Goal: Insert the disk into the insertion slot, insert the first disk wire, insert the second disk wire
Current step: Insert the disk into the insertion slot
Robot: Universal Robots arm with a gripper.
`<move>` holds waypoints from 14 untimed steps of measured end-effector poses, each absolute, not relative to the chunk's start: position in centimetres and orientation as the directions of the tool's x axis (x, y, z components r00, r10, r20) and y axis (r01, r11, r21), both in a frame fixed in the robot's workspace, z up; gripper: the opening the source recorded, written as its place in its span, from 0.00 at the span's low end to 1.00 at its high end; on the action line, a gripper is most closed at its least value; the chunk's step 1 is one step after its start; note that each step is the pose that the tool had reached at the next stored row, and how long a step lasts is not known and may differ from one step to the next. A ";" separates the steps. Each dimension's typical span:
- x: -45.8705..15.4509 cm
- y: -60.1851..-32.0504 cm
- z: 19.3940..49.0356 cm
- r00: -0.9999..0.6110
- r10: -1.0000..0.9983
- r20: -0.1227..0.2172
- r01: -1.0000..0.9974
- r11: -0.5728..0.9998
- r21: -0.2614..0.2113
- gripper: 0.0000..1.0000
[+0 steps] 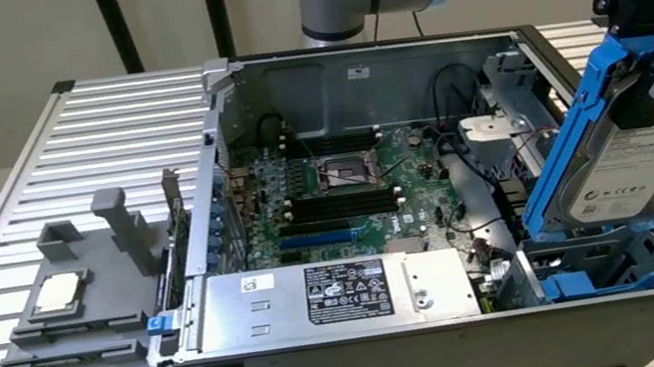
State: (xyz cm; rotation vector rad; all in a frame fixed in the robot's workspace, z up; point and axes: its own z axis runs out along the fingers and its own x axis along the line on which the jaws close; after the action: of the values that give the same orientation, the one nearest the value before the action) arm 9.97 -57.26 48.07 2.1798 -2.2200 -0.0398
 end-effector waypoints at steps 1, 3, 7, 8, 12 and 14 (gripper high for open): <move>10.4 -57.3 48.1 -0.018 -1.000 0.003 -0.999 0.018 0.039 0.33; 11.0 -57.3 48.0 -0.018 -1.000 0.003 -0.999 0.018 0.039 0.33; 11.0 -57.4 47.4 -0.018 -1.000 0.003 -0.999 0.018 0.039 0.33; 11.0 -57.4 47.2 -0.018 -1.000 0.003 -0.999 0.018 0.039 0.33; 11.0 -57.5 46.4 -0.018 -1.000 0.003 -0.999 0.018 0.039 0.33; 11.0 -57.8 46.1 -0.018 -1.000 0.000 -0.999 0.018 0.039 0.33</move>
State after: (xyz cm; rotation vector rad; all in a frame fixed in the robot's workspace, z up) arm 10.99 -57.80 46.10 2.1817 -2.2217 -0.0432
